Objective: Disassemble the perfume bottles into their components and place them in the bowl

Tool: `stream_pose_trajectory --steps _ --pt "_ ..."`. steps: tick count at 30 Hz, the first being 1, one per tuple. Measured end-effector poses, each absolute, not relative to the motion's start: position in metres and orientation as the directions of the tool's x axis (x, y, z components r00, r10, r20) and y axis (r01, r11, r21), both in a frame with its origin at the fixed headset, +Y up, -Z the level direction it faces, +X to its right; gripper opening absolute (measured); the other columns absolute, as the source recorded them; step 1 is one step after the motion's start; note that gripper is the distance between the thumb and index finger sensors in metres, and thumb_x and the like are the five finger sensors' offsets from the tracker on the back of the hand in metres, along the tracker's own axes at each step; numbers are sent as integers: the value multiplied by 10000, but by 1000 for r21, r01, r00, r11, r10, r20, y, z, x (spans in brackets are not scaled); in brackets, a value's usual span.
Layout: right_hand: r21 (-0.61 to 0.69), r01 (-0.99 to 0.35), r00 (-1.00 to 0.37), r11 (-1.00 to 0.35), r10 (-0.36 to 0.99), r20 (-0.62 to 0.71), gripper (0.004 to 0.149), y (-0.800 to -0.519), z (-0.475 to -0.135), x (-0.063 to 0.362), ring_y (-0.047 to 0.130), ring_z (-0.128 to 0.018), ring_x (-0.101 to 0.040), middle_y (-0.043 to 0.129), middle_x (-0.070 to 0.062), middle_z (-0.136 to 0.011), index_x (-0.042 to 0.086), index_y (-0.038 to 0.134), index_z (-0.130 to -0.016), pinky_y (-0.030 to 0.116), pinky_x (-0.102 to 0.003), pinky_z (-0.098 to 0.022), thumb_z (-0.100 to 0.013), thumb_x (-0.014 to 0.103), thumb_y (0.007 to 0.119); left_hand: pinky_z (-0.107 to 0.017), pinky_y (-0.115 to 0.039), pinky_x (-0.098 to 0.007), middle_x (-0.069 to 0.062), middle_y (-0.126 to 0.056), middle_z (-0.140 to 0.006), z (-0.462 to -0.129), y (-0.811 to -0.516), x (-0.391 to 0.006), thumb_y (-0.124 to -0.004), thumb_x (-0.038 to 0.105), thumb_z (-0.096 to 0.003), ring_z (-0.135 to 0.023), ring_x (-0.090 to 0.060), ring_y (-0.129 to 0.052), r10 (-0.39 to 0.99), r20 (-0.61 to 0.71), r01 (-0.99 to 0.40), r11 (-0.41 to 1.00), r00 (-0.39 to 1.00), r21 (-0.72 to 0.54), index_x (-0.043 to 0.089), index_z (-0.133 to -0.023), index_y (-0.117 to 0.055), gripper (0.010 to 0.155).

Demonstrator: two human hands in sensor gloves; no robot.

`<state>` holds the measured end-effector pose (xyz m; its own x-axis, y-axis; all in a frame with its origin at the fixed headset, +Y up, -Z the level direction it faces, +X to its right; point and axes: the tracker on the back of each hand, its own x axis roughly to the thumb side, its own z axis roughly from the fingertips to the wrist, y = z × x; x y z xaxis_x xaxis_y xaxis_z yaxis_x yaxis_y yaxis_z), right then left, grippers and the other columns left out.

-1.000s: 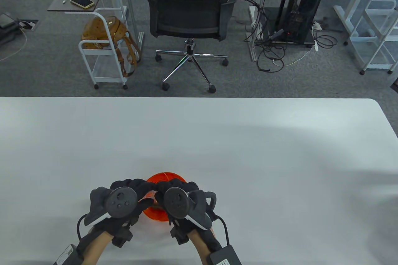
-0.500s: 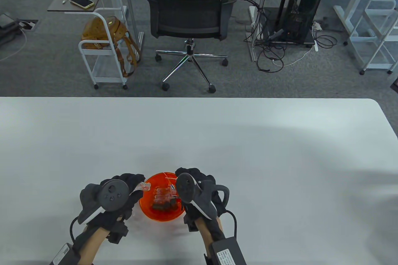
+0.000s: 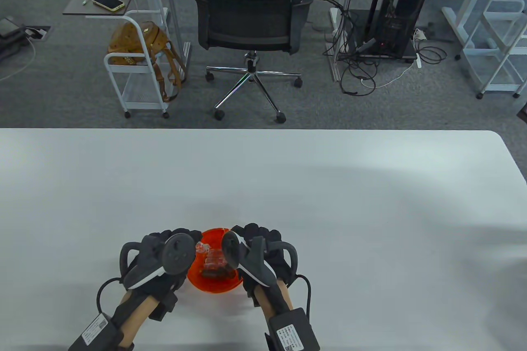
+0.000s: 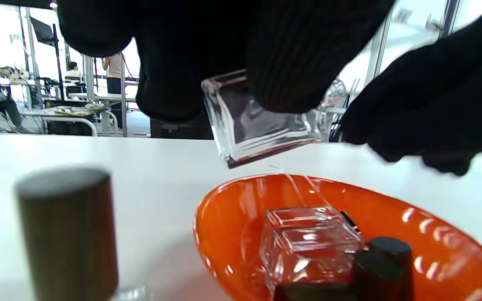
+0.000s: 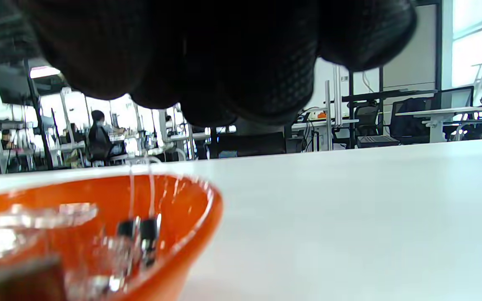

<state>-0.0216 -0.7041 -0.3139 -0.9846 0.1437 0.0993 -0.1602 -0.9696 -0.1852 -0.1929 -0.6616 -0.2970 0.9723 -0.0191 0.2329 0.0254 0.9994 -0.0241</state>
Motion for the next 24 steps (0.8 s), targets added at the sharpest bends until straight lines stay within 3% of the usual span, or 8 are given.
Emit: stream_pose_trajectory --steps 4,11,20,24 --pt "-217 -254 -967 -942 250 47 473 -692 -309 8 1041 -457 -94 980 46 -766 324 853 -803 824 -500 -528 -361 485 804 -643 -718 -564 -22 -1026 -902 -316 -658 -164 -937 357 -397 -765 -292 -1033 -167 189 173 985 968 -19 288 -930 -901 539" --pt "-217 -356 -930 -909 367 -11 471 -687 -310 44 1047 -441 -99 994 36 -748 310 872 -791 830 -500 -515 -369 498 781 -618 -746 -539 17 -1068 -864 -346 -691 -131 -954 398 -371 -732 -252 -1060 -349 198 373 923 916 -97 329 -901 -928 535" --pt "-187 -378 -923 -907 385 3 476 -688 -311 43 1049 -442 -97 997 39 -746 316 876 -787 830 -499 -519 -367 513 768 -601 -755 -531 30 -1055 -875 -351 -716 -116 -936 390 -385 -729 -253 -1056 -385 264 439 880 884 -184 327 -913 -917 532" --pt "-174 -375 -925 -911 380 7 478 -689 -311 42 1049 -441 -97 998 39 -744 311 878 -787 831 -498 -517 -368 512 766 -607 -745 -538 -2 -1028 -909 -347 -709 -117 -923 377 -393 -743 -261 -1044 -382 250 426 892 890 -154 316 -933 -895 544"
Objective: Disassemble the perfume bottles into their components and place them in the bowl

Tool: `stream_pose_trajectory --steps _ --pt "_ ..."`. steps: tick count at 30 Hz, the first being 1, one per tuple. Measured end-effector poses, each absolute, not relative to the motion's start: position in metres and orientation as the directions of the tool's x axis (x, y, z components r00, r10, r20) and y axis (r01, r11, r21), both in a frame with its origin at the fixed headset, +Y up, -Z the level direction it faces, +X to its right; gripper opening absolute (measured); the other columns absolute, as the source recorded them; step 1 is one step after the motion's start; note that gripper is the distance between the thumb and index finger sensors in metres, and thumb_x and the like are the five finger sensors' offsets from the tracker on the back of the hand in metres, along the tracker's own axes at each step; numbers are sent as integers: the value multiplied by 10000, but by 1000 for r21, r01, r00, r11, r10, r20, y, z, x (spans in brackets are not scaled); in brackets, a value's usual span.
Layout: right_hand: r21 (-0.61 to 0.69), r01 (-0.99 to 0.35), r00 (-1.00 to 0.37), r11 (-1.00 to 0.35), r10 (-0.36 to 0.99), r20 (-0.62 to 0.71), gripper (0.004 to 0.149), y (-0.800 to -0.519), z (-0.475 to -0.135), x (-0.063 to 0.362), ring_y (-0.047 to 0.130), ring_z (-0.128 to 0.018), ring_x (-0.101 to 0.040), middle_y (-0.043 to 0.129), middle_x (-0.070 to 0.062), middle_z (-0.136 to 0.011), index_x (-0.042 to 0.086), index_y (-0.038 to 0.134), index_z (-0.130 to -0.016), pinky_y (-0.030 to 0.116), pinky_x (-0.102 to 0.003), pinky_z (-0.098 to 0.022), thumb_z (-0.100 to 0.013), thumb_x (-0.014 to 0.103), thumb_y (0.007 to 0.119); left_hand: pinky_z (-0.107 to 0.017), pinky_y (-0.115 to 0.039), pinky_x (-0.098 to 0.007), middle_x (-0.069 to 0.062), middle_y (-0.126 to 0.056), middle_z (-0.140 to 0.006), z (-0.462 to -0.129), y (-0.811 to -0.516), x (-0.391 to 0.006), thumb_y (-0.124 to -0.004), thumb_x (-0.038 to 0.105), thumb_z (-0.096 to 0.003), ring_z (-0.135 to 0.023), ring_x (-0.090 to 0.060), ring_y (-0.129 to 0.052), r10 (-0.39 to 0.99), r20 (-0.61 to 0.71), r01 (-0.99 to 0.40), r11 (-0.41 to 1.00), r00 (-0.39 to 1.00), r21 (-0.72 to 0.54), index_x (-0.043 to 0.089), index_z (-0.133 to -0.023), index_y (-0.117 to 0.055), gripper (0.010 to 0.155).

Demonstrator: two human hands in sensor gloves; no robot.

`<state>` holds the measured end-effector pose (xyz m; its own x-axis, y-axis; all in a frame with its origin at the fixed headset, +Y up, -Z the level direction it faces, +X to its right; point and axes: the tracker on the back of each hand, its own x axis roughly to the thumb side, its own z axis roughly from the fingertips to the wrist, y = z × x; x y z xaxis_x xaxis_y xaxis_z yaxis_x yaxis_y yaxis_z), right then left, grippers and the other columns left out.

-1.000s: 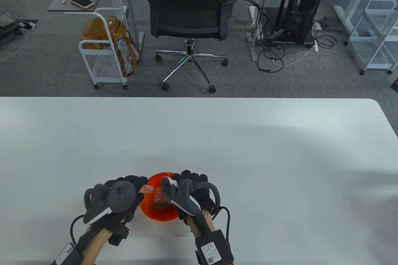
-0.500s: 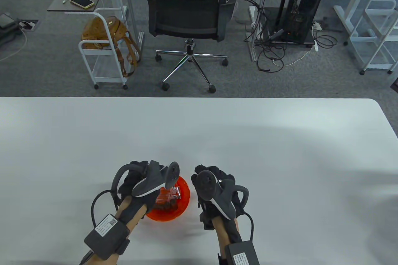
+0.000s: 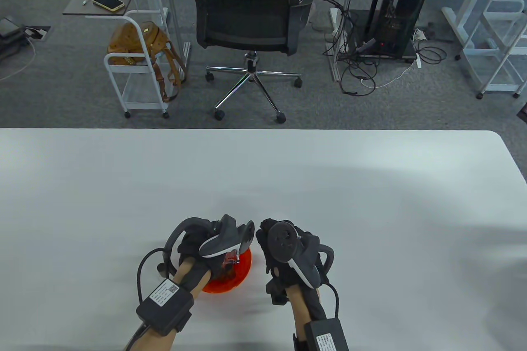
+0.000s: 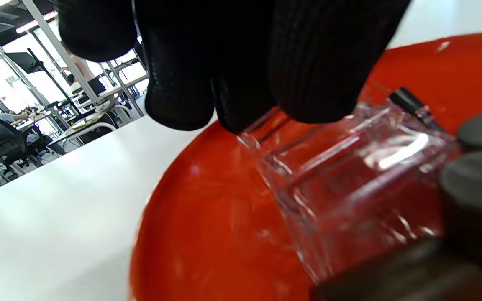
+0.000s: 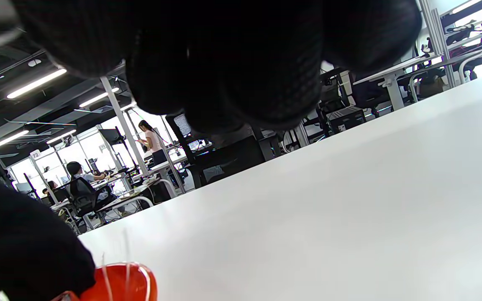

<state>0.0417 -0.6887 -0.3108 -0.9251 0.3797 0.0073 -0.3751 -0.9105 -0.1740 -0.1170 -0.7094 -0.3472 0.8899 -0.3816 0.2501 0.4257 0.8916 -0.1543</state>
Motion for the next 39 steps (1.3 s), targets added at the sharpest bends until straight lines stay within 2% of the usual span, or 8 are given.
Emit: stream_pose_trajectory --steps 6,11,15,19,27,34,37,39 --pt "-148 -373 -926 -916 376 6 475 -692 -311 41 1051 -441 -100 1001 36 -741 308 883 -784 832 -499 -515 -371 509 765 -631 -719 -553 -5 -1018 -918 -335 -668 -158 -910 395 -392 -764 -283 -1023 -241 186 266 956 953 -122 302 -936 -894 552" --pt "-119 -348 -937 -930 350 10 475 -695 -312 36 1052 -445 -99 1003 35 -740 310 884 -783 831 -499 -517 -371 512 762 -659 -662 -590 -75 -949 -990 -314 -647 -225 -906 452 -385 -828 -344 -962 37 156 -9 984 987 -177 267 -989 -844 635" --pt "-95 -342 -939 -935 343 9 477 -698 -312 33 1054 -447 -101 1004 36 -739 308 885 -782 832 -499 -517 -370 513 760 -691 -615 -620 -94 -867 -1062 -299 -662 -263 -908 515 -361 -889 -378 -907 133 156 -95 969 979 -227 229 -1063 -741 777" --pt "-69 -350 -937 -934 351 8 478 -701 -312 31 1055 -449 -102 1005 36 -737 308 886 -781 832 -499 -517 -369 513 759 -686 -616 -627 -104 -848 -1074 -295 -695 -295 -921 557 -333 -896 -381 -900 227 111 -187 939 968 -290 200 -1084 -702 860" --pt "-49 -349 -937 -936 349 13 477 -704 -312 28 1057 -452 -103 1005 37 -737 308 888 -780 832 -500 -517 -369 514 758 -677 -634 -625 -23 -920 -1019 -306 -750 -314 -945 498 -357 -892 -361 -914 321 42 -270 853 946 -447 272 -1029 -776 729" --pt "-45 -353 -936 -935 352 21 478 -704 -312 27 1057 -453 -102 1005 36 -737 308 888 -779 832 -499 -518 -369 515 756 -666 -658 -609 13 -1001 -925 -306 -755 -308 -968 450 -330 -840 -330 -949 312 115 -252 897 943 -364 328 -911 -895 598" --pt "-42 -356 -935 -934 355 25 477 -704 -312 27 1058 -451 -103 1006 36 -736 310 887 -779 833 -498 -516 -368 514 756 -646 -681 -607 -13 -1027 -893 -305 -751 -308 -956 451 -357 -802 -331 -985 368 146 -306 894 918 -326 306 -889 -919 553" --pt "-46 -365 -931 -930 364 26 479 -702 -312 28 1058 -451 -102 1006 36 -737 308 888 -779 833 -498 -517 -368 515 755 -644 -686 -611 -18 -1042 -886 -305 -737 -309 -956 448 -358 -791 -340 -1002 400 173 -353 902 900 -249 299 -887 -920 551"
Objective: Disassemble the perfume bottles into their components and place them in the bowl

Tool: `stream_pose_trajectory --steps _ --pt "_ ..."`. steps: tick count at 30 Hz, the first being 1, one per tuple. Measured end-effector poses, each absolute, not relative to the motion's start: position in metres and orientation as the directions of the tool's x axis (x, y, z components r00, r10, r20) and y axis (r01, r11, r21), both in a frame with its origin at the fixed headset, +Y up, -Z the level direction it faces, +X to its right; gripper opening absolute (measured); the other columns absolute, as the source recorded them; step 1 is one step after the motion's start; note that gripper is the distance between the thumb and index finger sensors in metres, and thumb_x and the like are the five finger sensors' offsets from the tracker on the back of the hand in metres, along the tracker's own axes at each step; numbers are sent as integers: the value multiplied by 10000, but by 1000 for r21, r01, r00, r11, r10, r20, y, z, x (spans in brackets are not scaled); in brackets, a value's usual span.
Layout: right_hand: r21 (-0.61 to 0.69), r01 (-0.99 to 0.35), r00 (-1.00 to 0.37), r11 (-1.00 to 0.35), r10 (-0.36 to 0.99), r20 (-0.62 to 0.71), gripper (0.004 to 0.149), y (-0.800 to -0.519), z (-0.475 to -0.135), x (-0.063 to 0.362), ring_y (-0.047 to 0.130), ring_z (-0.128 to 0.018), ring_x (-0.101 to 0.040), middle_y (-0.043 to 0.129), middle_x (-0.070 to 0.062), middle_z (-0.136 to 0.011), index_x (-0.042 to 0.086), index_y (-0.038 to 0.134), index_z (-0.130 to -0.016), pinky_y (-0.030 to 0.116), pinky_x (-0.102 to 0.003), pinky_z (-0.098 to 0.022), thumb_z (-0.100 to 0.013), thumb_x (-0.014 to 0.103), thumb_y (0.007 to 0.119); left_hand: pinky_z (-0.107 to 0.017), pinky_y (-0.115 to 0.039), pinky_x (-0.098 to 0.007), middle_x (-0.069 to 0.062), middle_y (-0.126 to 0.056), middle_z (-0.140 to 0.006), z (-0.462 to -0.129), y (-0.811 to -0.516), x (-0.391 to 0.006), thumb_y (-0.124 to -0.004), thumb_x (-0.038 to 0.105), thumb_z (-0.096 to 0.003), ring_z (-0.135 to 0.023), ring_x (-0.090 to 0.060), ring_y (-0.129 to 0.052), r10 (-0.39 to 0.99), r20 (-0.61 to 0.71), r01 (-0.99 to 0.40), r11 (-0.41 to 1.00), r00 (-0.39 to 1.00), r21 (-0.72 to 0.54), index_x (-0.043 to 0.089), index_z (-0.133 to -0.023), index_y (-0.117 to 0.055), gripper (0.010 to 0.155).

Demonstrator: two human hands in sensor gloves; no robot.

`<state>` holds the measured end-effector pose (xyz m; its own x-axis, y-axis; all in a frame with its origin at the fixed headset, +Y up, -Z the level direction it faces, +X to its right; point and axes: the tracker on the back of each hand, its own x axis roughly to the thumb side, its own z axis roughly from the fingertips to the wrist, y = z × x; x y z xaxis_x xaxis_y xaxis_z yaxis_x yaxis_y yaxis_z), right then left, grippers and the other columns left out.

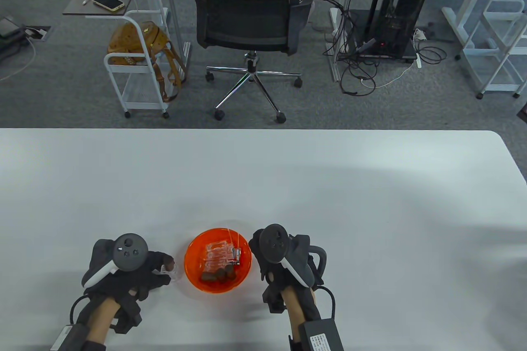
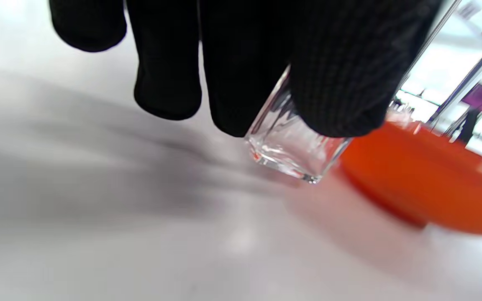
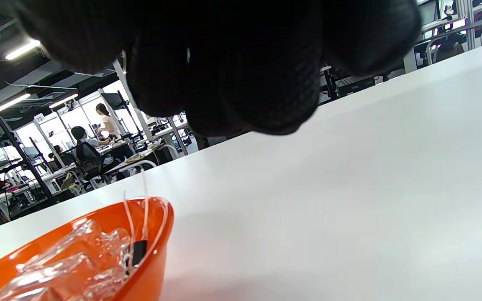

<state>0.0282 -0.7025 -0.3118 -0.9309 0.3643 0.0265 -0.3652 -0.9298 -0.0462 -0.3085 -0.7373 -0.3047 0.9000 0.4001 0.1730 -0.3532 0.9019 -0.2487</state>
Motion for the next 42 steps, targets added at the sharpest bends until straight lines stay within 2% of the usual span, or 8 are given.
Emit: stream_pose_trajectory --steps 3,8,15,22,27,32,34,42 --pt "-44 -372 -928 -927 371 30 479 -703 -312 28 1058 -453 -103 1006 35 -738 309 883 -783 832 -499 -517 -370 515 754 -642 -690 -619 -57 -1052 -894 -305 -710 -303 -951 435 -370 -801 -353 -1019 462 202 -429 884 863 -186 258 -894 -909 555" --pt "-22 -350 -935 -937 348 62 478 -706 -309 18 1059 -455 -102 1006 36 -738 310 888 -780 833 -497 -518 -369 515 753 -641 -690 -609 -61 -1045 -872 -299 -681 -271 -933 429 -384 -769 -331 -1020 383 309 -386 921 871 -54 246 -906 -882 556" --pt "-32 -352 -924 -936 342 170 495 -698 -298 -7 1052 -498 -95 978 44 -780 323 857 -808 825 -492 -542 -364 519 763 -637 -687 -605 -48 -1023 -871 -288 -698 -252 -928 421 -394 -756 -329 -1006 335 362 -346 937 870 -35 259 -912 -874 546" --pt "-81 -422 -854 -903 366 369 646 -684 -272 -54 1006 -624 -97 847 56 -930 354 697 -929 778 -499 -609 -323 556 799 -636 -684 -606 -55 -1020 -866 -284 -701 -249 -931 419 -393 -750 -332 -1003 291 366 -298 954 884 -38 265 -912 -885 543" --pt "-224 -335 -889 -915 227 398 507 -682 -266 -74 1034 -514 -43 928 85 -801 363 797 -813 822 -462 -568 -325 492 842 -637 -688 -600 -50 -1023 -863 -280 -699 -241 -931 423 -389 -745 -326 -1008 254 392 -263 964 884 -30 270 -910 -889 544" --pt "-219 -477 -850 -851 383 362 495 -669 -270 -48 1031 -481 -73 946 64 -764 353 822 -801 818 -482 -552 -329 503 834 -632 -697 -593 -53 -1026 -861 -283 -700 -249 -923 431 -393 -741 -321 -1013 255 336 -267 964 907 -11 262 -907 -887 542" --pt "-225 -446 -870 -866 362 334 493 -671 -275 -39 1027 -476 -83 946 49 -764 349 833 -804 815 -494 -546 -331 489 848 -631 -698 -594 -53 -1031 -862 -285 -702 -253 -921 430 -395 -739 -324 -1016 264 315 -271 962 912 -23 257 -907 -886 541" --pt "-150 -15 -971 -989 -21 238 507 -711 -294 -43 1028 -469 -72 935 38 -822 336 830 -811 824 -492 -547 -320 446 889 -625 -713 -586 -56 -1048 -871 -285 -702 -254 -908 435 -402 -742 -319 -1033 272 309 -276 961 911 -31 253 -909 -881 539"
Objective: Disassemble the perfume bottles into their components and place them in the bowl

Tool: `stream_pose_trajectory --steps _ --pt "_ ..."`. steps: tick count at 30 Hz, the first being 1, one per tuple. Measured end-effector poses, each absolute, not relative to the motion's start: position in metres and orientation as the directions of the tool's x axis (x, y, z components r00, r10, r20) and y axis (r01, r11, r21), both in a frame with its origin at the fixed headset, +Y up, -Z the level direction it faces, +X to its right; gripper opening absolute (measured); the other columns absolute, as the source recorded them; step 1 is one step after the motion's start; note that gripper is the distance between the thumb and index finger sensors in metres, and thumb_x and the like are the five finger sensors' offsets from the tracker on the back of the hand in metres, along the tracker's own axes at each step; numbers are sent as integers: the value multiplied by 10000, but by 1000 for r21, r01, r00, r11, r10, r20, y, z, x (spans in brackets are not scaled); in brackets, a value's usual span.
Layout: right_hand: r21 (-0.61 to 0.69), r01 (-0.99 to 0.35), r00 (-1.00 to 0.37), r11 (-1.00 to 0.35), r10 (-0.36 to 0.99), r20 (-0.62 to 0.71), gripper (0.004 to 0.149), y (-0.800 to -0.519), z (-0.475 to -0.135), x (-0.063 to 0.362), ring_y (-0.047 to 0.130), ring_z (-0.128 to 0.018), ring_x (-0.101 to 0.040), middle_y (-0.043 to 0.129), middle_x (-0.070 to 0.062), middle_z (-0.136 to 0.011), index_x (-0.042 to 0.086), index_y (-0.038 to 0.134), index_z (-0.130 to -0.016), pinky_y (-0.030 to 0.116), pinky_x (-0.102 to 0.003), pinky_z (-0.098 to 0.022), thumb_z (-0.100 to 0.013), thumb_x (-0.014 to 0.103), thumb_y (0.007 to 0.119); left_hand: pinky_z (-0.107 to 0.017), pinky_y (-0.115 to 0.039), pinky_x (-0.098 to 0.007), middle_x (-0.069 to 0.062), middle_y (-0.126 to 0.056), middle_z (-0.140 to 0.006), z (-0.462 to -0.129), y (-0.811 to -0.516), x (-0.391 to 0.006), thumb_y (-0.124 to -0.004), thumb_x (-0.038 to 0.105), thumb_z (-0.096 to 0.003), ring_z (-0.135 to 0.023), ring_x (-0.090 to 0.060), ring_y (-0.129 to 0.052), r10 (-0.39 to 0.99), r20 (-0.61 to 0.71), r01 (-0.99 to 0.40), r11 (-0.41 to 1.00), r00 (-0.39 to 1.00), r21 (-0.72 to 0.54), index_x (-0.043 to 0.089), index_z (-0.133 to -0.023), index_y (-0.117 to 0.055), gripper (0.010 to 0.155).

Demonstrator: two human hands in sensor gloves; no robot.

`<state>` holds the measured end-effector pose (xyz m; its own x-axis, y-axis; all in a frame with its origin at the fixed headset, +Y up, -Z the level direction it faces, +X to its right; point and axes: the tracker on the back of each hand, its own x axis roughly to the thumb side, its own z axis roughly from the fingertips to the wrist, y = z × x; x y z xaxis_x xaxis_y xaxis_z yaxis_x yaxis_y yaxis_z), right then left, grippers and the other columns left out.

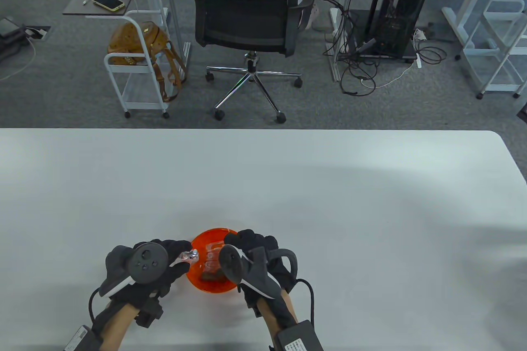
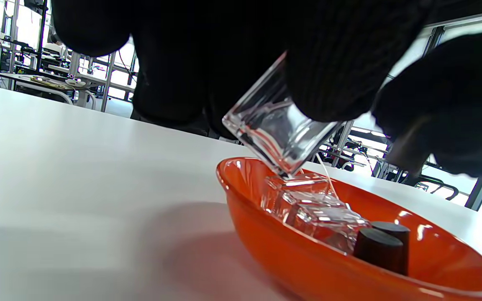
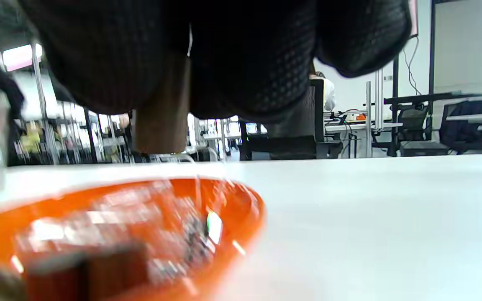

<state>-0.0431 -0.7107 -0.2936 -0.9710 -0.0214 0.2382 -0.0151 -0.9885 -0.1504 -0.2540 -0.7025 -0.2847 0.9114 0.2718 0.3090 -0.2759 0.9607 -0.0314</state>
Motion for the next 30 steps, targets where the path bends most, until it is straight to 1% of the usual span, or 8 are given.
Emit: stream_pose_trajectory --steps 3,10,16,19,22,24,28,30 --pt "-108 99 -962 -989 -123 243 506 -724 -297 -47 1018 -482 -70 937 55 -819 360 846 -812 815 -493 -560 -316 454 883 -621 -720 -582 -48 -1061 -863 -285 -703 -253 -908 439 -400 -738 -311 -1042 267 315 -270 962 911 -34 254 -907 -884 540" --pt "-22 73 -956 -997 -76 283 515 -728 -299 -46 1010 -547 -75 913 70 -866 380 832 -830 796 -497 -586 -320 443 874 -626 -709 -588 -56 -1052 -867 -286 -704 -253 -905 435 -404 -743 -318 -1033 277 310 -273 960 910 -55 249 -912 -879 541" --pt "-93 -83 -965 -992 57 255 510 -708 -297 -38 1029 -517 -83 935 51 -836 348 817 -844 812 -493 -561 -347 466 817 -632 -696 -593 -57 -1035 -873 -285 -704 -252 -900 431 -409 -750 -323 -1017 276 317 -273 961 908 -54 253 -918 -866 540" --pt "-110 -295 -928 -949 258 268 527 -696 -292 -37 1038 -537 -96 939 46 -833 342 809 -852 811 -496 -564 -349 498 795 -630 -693 -596 -58 -1027 -874 -284 -705 -247 -899 428 -411 -749 -325 -1012 262 334 -259 964 905 -55 253 -921 -863 541" --pt "-43 -446 -861 -894 415 295 561 -693 -285 -43 1053 -526 -101 950 39 -822 322 799 -862 820 -497 -552 -337 522 800 -631 -692 -596 -58 -1030 -864 -284 -705 -243 -901 432 -407 -742 -325 -1011 260 346 -256 965 902 -59 255 -917 -869 541" --pt "-56 -467 -852 -882 432 296 539 -693 -282 -49 1068 -469 -91 987 49 -753 313 831 -821 840 -487 -525 -329 531 804 -628 -694 -596 -56 -1034 -855 -283 -705 -240 -902 436 -403 -735 -323 -1016 252 361 -250 967 898 -54 260 -914 -877 541" --pt "-175 -397 -895 -901 337 293 446 -693 -278 -59 1083 -335 -54 1050 84 -590 317 908 -706 880 -458 -469 -328 529 804 -627 -695 -597 -54 -1040 -846 -279 -702 -235 -901 443 -400 -728 -324 -1017 253 387 -260 965 887 -35 261 -909 -889 541" --pt "-192 -388 -900 -901 326 290 432 -694 -277 -61 1084 -305 -49 1059 85 -557 310 919 -687 888 -452 -454 -328 525 808 -627 -695 -597 -60 -1042 -839 -277 -701 -233 -904 439 -398 -727 -325 -1016 236 390 -245 969 890 -27 258 -904 -897 537"
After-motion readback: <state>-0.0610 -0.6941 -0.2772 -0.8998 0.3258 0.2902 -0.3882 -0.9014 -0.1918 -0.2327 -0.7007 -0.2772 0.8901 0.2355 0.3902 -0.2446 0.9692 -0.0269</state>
